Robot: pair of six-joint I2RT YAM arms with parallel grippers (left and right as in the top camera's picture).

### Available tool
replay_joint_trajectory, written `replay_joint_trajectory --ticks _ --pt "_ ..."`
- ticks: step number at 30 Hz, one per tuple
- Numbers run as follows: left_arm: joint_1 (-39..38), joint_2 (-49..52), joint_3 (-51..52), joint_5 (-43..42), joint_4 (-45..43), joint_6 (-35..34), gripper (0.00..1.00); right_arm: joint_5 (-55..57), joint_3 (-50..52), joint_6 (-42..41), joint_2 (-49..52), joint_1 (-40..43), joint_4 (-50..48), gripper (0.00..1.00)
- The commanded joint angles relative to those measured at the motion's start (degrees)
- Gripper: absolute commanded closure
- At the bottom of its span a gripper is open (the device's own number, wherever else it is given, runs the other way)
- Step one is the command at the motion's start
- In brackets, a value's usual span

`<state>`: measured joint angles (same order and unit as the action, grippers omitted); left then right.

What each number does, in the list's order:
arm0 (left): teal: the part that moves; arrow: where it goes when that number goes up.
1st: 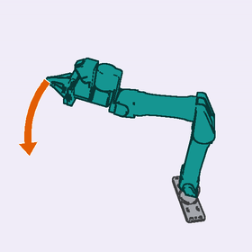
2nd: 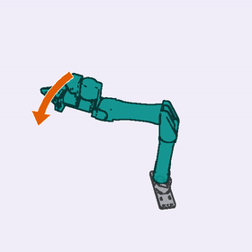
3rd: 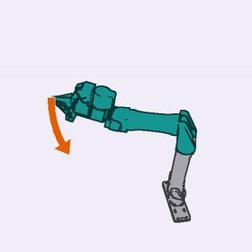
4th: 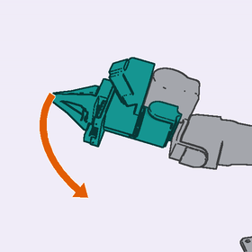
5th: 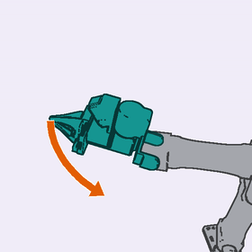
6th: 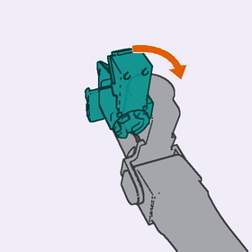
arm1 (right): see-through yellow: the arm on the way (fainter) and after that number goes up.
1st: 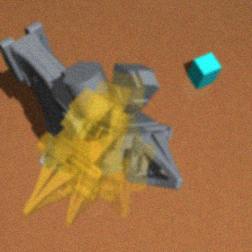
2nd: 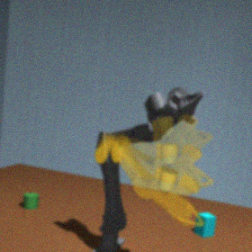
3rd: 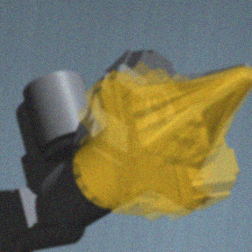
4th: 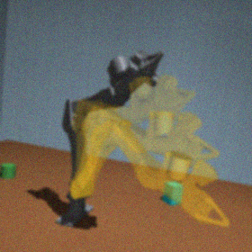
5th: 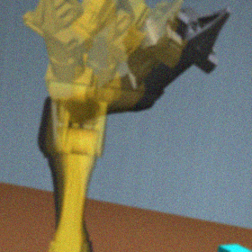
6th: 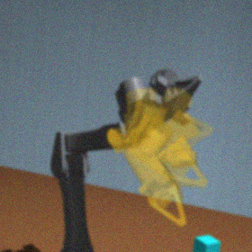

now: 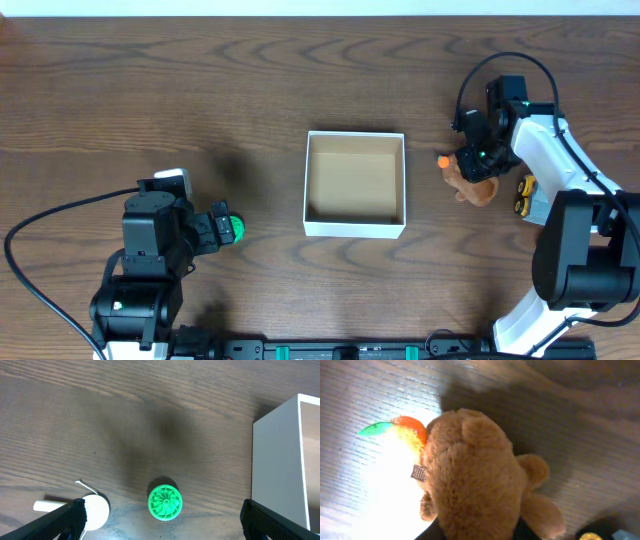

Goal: Pack container
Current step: 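Reach the right gripper to the brown teddy bear and grasp it, then carry the teddy bear left over the white box and lower it in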

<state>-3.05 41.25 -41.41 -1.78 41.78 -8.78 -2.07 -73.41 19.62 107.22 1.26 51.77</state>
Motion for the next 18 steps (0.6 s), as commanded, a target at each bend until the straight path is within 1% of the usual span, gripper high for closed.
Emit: replay_joint_trajectory --ticks 1,3,7,9,13,18 --pt "0.2 0.2 -1.3 -0.6 0.0 0.3 0.02 2.0 -1.0 -2.5 -0.1 -0.3 0.8 0.88" --pt "0.2 0.4 -1.3 -0.6 0.2 0.3 0.02 1.8 -1.9 -3.4 -1.7 -1.2 1.2 0.91" --pt "0.2 1.0 -1.3 -0.6 0.2 0.3 0.02 1.8 -4.1 -4.9 -6.9 -4.4 1.9 0.91" --pt "0.2 1.4 -1.3 -0.6 0.2 0.3 0.02 1.8 -5.3 -7.0 -10.2 -6.7 1.9 0.91" --pt "0.2 2.6 -1.3 -0.6 0.2 0.3 0.02 1.2 -6.9 -11.6 -16.9 -13.2 1.2 0.92" --pt "0.2 3.6 -1.3 -0.6 0.2 0.3 0.02 0.3 -6.9 -16.5 -20.9 -22.6 0.7 0.91"
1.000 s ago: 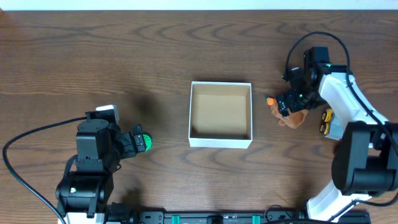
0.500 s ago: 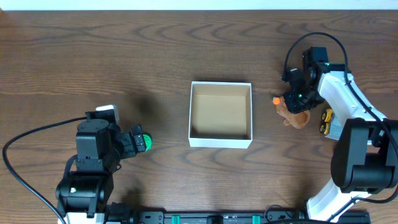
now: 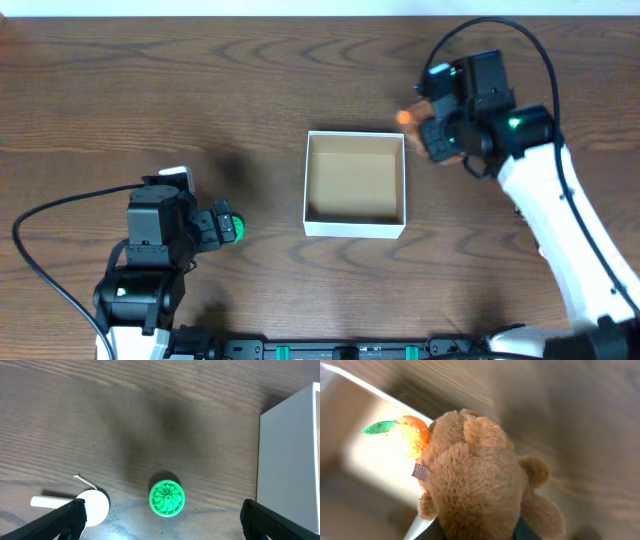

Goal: Pack container
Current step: 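Carry the teddy bear left over the white box and lower it in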

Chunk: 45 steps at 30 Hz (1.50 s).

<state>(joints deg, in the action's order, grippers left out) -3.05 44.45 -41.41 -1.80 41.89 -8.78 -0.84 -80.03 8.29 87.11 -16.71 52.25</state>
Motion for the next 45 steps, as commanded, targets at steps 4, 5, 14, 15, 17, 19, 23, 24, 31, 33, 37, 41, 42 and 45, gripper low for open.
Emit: replay_joint_trajectory --ticks 4,5,14,15,17,19,23,24,31,33,37,41,42,45 --pt "0.2 0.4 -1.3 -0.6 0.1 0.3 0.02 -0.9 -0.2 -5.7 0.4 -10.9 -0.4 0.89" --pt "0.2 0.4 -1.3 -0.6 0.1 0.3 0.02 -0.9 -0.2 -5.8 1.2 -12.3 -1.1 0.89" --pt "0.2 0.4 -1.3 -0.6 0.3 0.3 0.02 -0.9 -0.2 -18.7 10.8 -16.9 -4.7 0.85" --pt "0.2 0.4 -1.3 -0.6 0.3 0.3 0.02 -0.9 -0.2 -19.4 11.8 -16.9 -4.7 0.85" --pt "0.2 0.4 -1.3 -0.6 0.5 0.3 0.02 -0.9 -0.2 -19.3 13.9 -16.9 -5.3 0.83" --pt "0.2 0.4 -1.3 -0.6 0.5 0.3 0.02 -0.9 -0.2 -17.4 15.4 -16.9 -6.4 0.83" --pt "0.2 0.4 -1.3 -0.6 0.5 0.3 0.02 -1.0 -0.2 -13.3 17.0 -16.9 -8.2 0.79" --pt "0.2 0.4 -1.3 -0.6 0.5 0.3 0.02 -1.1 -0.2 -12.6 17.2 -17.0 -8.3 0.78" --pt "0.2 0.4 -1.3 -0.6 0.5 0.3 0.02 -3.8 -0.2 -24.0 17.5 -17.8 -7.9 0.76" --pt "0.2 0.4 -1.3 -0.6 0.5 0.3 0.02 -5.3 -0.2 -28.2 17.5 -18.2 -8.3 0.76" --pt "0.2 0.4 -1.3 -0.6 0.5 0.3 0.02 -5.4 -0.2 -32.9 17.5 -19.7 -10.0 0.78" --pt "0.2 0.4 -1.3 -0.6 0.5 0.3 0.02 -3.4 -0.2 -40.1 17.6 -20.9 -10.7 0.83" --pt "0.2 0.4 -1.3 -0.6 0.5 0.3 0.02 -2.4 -0.2 -41.4 17.6 -21.1 -10.7 0.83" --pt "0.2 0.4 -1.3 -0.6 0.5 0.3 0.02 1.6 -0.2 -44.9 17.6 -21.6 -10.6 0.83"
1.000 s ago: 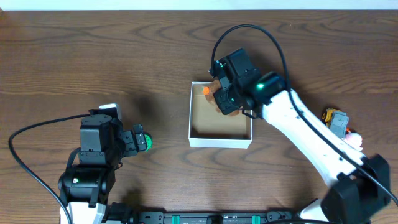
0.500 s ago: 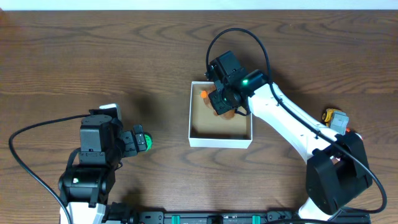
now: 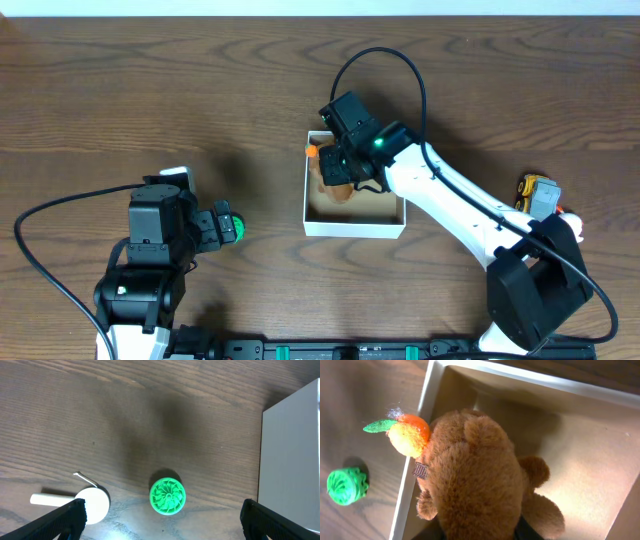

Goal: Pack container
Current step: 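Carry the teddy bear left over the white box and lower it in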

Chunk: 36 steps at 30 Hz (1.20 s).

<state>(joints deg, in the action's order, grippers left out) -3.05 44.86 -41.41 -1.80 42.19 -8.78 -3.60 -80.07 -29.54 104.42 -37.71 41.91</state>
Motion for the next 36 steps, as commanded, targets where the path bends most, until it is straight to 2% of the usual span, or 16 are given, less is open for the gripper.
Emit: replay_joint_trajectory --ticks 1,4,12,18,27,32,35,36 --pt "0.2 0.0 -1.3 -0.6 0.2 0.3 0.02 5.6 -0.2 -8.2 0.2 -0.6 -0.1 0.83" --pt "0.2 0.0 -1.3 -0.6 0.2 0.3 0.02 8.6 -0.1 -11.0 0.2 -0.6 0.1 0.87" --pt "0.2 0.0 -1.3 -0.6 0.2 0.3 0.02 13.0 -0.1 -17.7 2.5 -0.6 -0.4 0.87" --pt "0.2 0.0 -1.3 -0.6 0.2 0.3 0.02 10.9 -0.1 -18.3 6.1 -0.6 -1.0 0.93" --pt "0.2 0.0 -1.3 -0.6 0.2 0.3 0.02 7.8 -0.1 -18.2 8.6 -1.1 -5.3 0.92" --pt "0.2 0.0 -1.3 -0.6 0.2 0.3 0.02 7.6 -0.1 -17.4 8.6 -1.9 -7.9 0.89" --pt "0.2 0.0 -1.3 -0.6 0.2 0.3 0.02 7.6 -0.1 -17.0 8.6 -2.4 -9.1 0.80" --pt "0.2 0.0 -1.3 -0.6 0.2 0.3 0.02 7.6 -0.1 -17.0 8.6 -2.7 -9.2 0.74"
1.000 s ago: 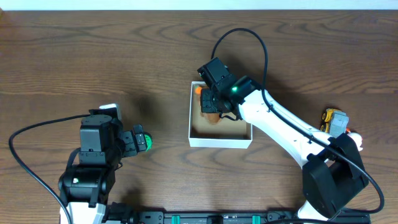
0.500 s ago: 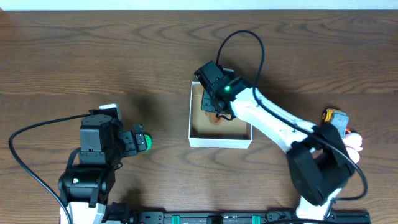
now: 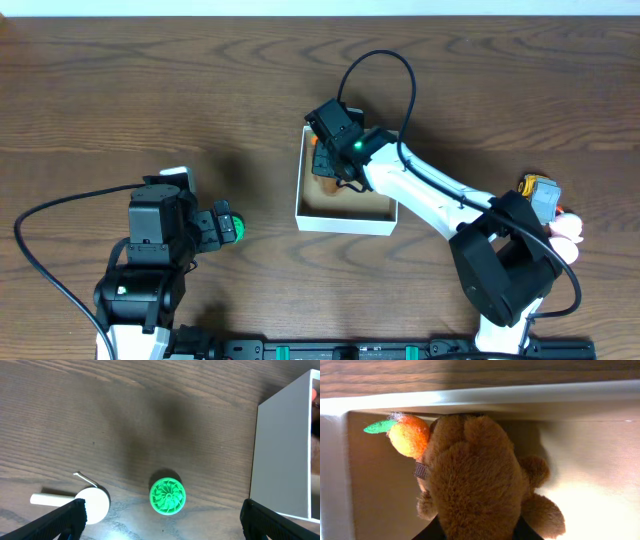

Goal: Pack container
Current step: 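Carry the teddy bear left over the white box and lower it in, then open the right gripper and withdraw it right toward the toy truck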

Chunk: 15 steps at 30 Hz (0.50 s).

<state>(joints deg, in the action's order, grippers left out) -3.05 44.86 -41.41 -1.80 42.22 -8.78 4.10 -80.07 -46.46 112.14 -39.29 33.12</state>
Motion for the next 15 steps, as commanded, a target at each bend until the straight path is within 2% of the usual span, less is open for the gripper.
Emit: replay_joint_trajectory --ticks 1,7,15 --pt "0.2 0.0 -1.3 -0.6 0.2 0.3 0.02 -0.1 -0.1 -0.2 0.9 -1.2 -0.4 0.68" --pt "0.2 0.0 -1.3 -0.6 0.2 0.3 0.02 -1.0 -0.1 -0.2 0.9 -1.3 -0.4 0.38" --pt "0.2 0.0 -1.3 -0.6 0.2 0.3 0.02 -1.3 -0.1 0.0 0.9 -1.3 -0.4 0.37"
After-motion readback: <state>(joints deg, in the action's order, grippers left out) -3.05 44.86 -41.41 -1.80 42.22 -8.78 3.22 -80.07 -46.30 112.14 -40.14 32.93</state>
